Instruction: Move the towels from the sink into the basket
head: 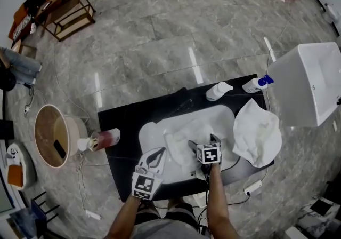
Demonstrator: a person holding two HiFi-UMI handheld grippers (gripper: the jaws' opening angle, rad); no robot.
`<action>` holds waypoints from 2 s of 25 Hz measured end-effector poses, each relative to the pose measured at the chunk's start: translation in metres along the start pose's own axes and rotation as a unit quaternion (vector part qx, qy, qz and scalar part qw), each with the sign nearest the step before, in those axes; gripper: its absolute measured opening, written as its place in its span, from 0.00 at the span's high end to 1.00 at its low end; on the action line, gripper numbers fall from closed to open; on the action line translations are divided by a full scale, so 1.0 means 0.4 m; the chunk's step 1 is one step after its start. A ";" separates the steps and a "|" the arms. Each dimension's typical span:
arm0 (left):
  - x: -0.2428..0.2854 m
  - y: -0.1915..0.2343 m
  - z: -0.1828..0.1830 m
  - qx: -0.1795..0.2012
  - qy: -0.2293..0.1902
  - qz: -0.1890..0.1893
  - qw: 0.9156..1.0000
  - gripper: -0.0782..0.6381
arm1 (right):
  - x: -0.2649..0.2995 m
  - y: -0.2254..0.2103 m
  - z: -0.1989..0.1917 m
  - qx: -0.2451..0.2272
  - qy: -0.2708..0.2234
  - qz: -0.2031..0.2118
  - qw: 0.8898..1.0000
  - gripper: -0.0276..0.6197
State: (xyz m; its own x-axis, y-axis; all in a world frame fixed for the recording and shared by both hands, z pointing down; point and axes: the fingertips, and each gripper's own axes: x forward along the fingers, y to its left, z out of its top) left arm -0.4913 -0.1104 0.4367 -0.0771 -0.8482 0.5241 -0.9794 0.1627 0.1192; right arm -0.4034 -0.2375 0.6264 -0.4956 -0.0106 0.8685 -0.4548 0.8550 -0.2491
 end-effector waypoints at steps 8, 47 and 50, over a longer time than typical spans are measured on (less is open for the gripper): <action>-0.017 0.010 0.004 0.000 -0.005 0.005 1.000 0.88 | -0.011 0.002 0.001 -0.007 0.009 0.000 1.000 0.54; -0.570 -0.217 0.308 0.148 -0.191 -0.131 0.961 0.88 | -1.106 0.415 0.054 -0.042 -0.370 -0.215 0.903 0.81; -0.625 -0.261 0.291 0.157 -0.196 -0.152 0.956 0.88 | -1.184 0.449 -0.008 -0.035 -0.384 -0.242 0.891 0.81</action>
State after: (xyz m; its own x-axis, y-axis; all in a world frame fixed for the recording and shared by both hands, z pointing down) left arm -0.3916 0.0258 0.1951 0.2156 -0.9661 0.1418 -0.9709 -0.2277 -0.0747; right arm -0.2481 -0.0772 0.1718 -0.6267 -0.7141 0.3119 -0.7180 0.6847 0.1252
